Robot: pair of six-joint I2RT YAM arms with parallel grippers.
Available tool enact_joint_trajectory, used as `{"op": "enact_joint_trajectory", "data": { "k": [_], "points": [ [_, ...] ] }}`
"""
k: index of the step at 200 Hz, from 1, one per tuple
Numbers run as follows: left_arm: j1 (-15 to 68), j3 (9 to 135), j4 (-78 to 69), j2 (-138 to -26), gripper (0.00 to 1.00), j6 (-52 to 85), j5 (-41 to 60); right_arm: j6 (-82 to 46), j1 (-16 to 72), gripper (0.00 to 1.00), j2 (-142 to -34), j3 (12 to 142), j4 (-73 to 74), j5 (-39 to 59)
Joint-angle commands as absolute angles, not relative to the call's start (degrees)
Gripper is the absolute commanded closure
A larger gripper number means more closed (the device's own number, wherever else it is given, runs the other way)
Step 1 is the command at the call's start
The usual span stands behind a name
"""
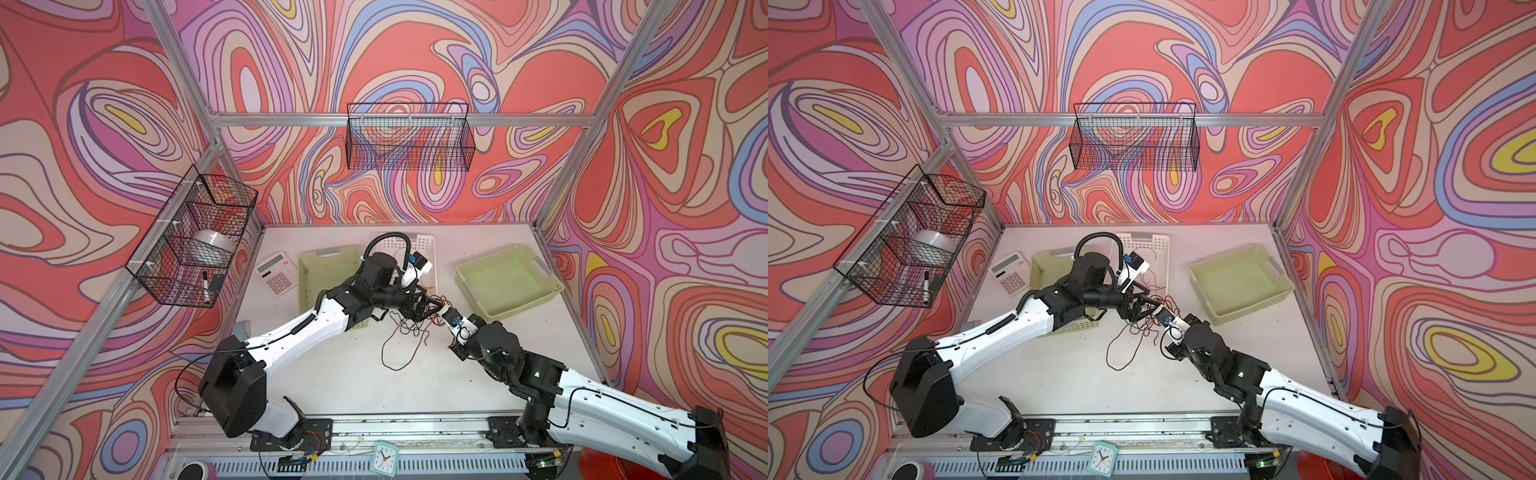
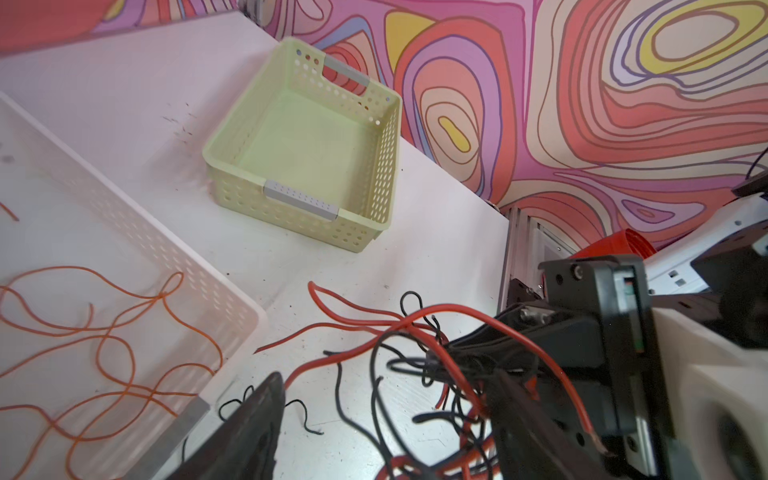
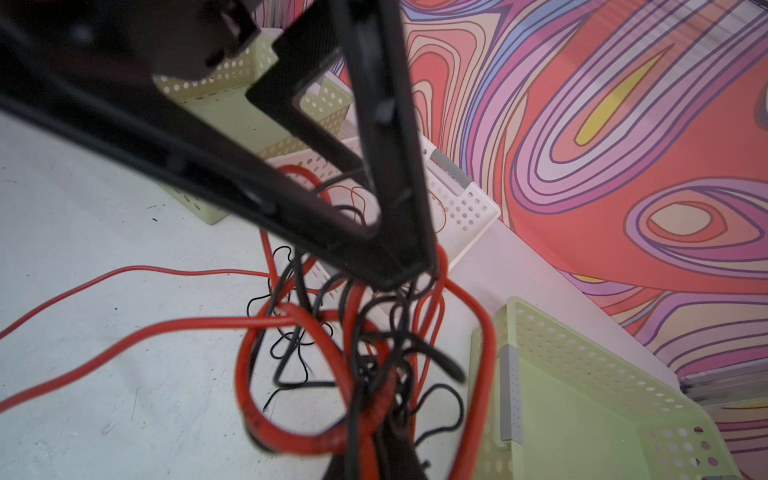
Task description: Untangle the cables
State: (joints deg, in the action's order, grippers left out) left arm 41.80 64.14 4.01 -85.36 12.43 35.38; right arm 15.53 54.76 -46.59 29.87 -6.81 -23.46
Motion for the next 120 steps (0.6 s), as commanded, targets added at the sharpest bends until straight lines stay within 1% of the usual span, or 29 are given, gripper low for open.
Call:
{"op": "enact_joint_trajectory", "data": {
  "k": [1, 7, 24, 28, 52, 86, 101, 114, 120],
  "points": [
    [42.0, 65.7, 0.0, -86.2, 0.43, 15.0, 41.7, 16.6, 54.7, 1.0, -46.9, 32.0, -4.0, -23.9],
    [42.0, 65.5, 0.0, -86.3, 0.53, 15.4, 42.3, 16.5, 54.7, 1.0, -46.7, 31.8, -3.2, -24.7],
    [42.0, 64.5, -0.4, -85.3, 0.93, 15.6, 42.6, 15.3, 54.7, 1.0, -45.5, 30.9, -1.3, -27.3],
    [42.0, 64.0, -0.6, -84.7, 1.0, 15.5, 42.0, 15.0, 54.7, 1.0, -45.2, 30.7, -1.0, -28.2],
    [41.7, 59.2, -3.0, -78.5, 1.0, 14.3, 37.0, 11.1, 54.7, 1.0, -43.5, 29.7, -3.1, -31.9],
    [39.9, 55.4, -3.0, -70.2, 1.0, 14.6, 33.2, 0.0, 54.7, 1.0, -42.7, 27.9, -10.1, -38.3],
    [39.9, 55.1, -2.3, -68.6, 1.0, 14.4, 33.2, -3.3, 54.5, 0.87, -41.5, 28.9, -12.2, -35.3],
    [40.0, 55.0, -2.6, -68.5, 1.0, 15.1, 34.2, -4.8, 54.5, 0.65, -40.1, 29.2, -11.9, -32.1],
    [40.0, 54.8, -3.1, -68.6, 1.0, 15.5, 34.6, -5.6, 54.6, 0.58, -39.4, 29.7, -11.9, -31.1]
  ]
}}
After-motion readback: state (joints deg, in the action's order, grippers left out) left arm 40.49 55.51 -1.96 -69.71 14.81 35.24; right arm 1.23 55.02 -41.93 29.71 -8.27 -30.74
